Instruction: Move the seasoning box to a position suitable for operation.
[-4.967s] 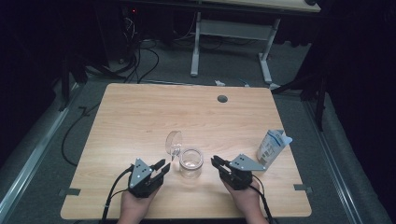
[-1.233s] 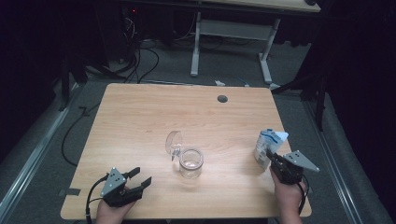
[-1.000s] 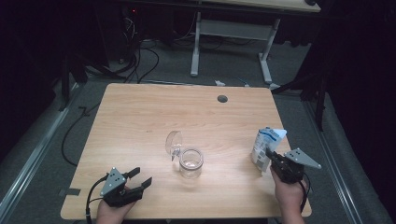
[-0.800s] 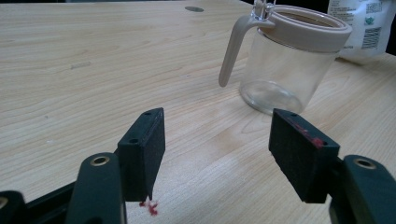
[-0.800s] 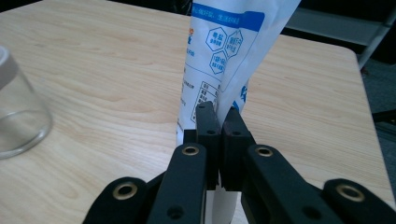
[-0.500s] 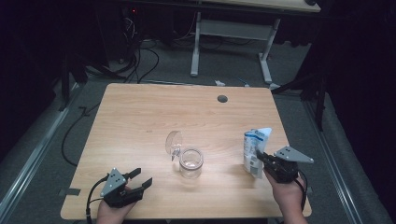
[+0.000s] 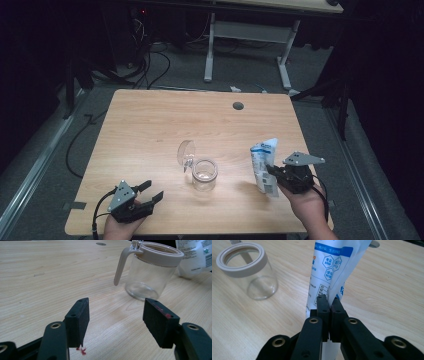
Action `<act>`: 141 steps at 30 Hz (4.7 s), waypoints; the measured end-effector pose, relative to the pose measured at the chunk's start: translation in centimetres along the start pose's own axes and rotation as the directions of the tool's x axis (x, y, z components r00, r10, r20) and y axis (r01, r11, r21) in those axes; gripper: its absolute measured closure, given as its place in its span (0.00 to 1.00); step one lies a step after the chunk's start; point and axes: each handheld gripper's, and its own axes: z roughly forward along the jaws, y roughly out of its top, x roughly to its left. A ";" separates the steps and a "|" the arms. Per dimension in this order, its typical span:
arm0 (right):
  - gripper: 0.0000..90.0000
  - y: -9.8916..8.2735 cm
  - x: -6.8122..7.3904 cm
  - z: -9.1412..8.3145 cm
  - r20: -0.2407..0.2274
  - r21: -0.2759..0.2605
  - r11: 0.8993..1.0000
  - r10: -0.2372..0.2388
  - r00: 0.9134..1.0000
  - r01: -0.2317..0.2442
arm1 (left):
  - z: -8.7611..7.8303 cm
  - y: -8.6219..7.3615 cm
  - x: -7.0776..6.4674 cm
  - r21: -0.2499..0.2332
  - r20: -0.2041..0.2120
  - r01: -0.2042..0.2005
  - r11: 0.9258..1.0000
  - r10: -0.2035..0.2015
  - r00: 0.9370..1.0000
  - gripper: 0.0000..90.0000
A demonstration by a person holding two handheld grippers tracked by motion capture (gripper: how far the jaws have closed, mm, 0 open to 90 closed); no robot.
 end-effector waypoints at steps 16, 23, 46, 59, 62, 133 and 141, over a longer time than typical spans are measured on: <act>1.00 1.5 0.7 0.1 -0.030 0.162 0.983 -0.082 0.996 0.085 | 0.2 0.0 -0.6 0.000 0.029 -0.020 1.000 0.020 0.999 0.43; 1.00 2.3 1.3 0.2 -0.055 0.220 0.969 -0.107 0.993 0.116 | 0.3 0.0 -0.9 0.006 0.042 -0.033 0.999 0.033 0.999 0.43; 1.00 4.2 1.7 1.1 -0.097 0.393 0.910 -0.104 0.990 0.134 | 0.6 0.0 -1.6 0.015 0.064 -0.072 0.997 0.071 0.995 0.42; 1.00 5.4 1.7 0.9 -0.107 0.453 0.875 -0.138 0.985 0.172 | 0.7 0.0 -1.8 0.019 0.068 -0.079 0.997 0.077 0.995 0.42; 1.00 5.7 1.8 0.9 -0.107 0.467 0.867 -0.142 0.984 0.176 | 0.7 0.0 -1.9 0.020 0.070 -0.082 0.996 0.081 0.994 0.42; 1.00 8.7 4.8 0.2 -0.166 0.500 0.840 -0.148 0.975 0.213 | 9.3 1.8 -13.2 0.002 0.292 -0.202 0.979 0.193 0.937 0.30; 1.00 9.4 5.7 0.2 -0.179 0.490 0.842 -0.157 0.971 0.227 | 10.4 2.1 -14.2 0.002 0.308 -0.220 0.976 0.209 0.928 0.30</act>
